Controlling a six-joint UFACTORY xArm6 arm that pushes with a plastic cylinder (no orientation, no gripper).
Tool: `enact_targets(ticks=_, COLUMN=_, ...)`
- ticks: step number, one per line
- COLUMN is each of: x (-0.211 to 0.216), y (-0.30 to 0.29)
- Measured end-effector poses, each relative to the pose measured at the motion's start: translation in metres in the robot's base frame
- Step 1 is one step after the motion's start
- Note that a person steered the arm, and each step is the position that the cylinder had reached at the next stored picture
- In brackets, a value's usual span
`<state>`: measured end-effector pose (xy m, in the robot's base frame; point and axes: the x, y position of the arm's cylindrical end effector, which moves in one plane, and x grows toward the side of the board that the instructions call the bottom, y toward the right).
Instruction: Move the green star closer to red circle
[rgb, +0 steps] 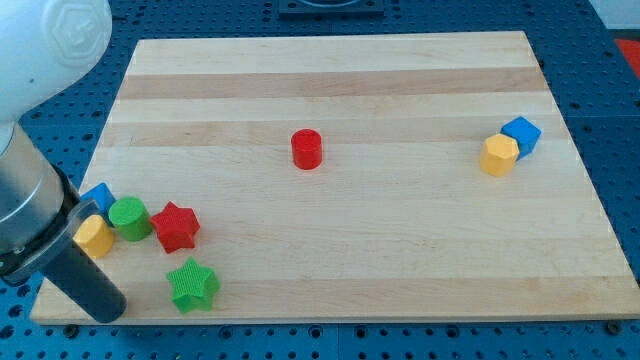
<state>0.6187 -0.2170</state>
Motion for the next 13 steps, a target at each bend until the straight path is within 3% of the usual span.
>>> enact_targets(ticks=3, x=-0.009, y=0.178)
enact_targets(ticks=5, x=-0.032, y=0.152)
enact_targets(ticks=6, x=-0.003, y=0.168)
enact_targets(ticks=9, x=-0.002, y=0.145)
enact_targets(ticks=12, x=-0.046, y=0.120)
enact_targets(ticks=13, x=-0.024, y=0.128)
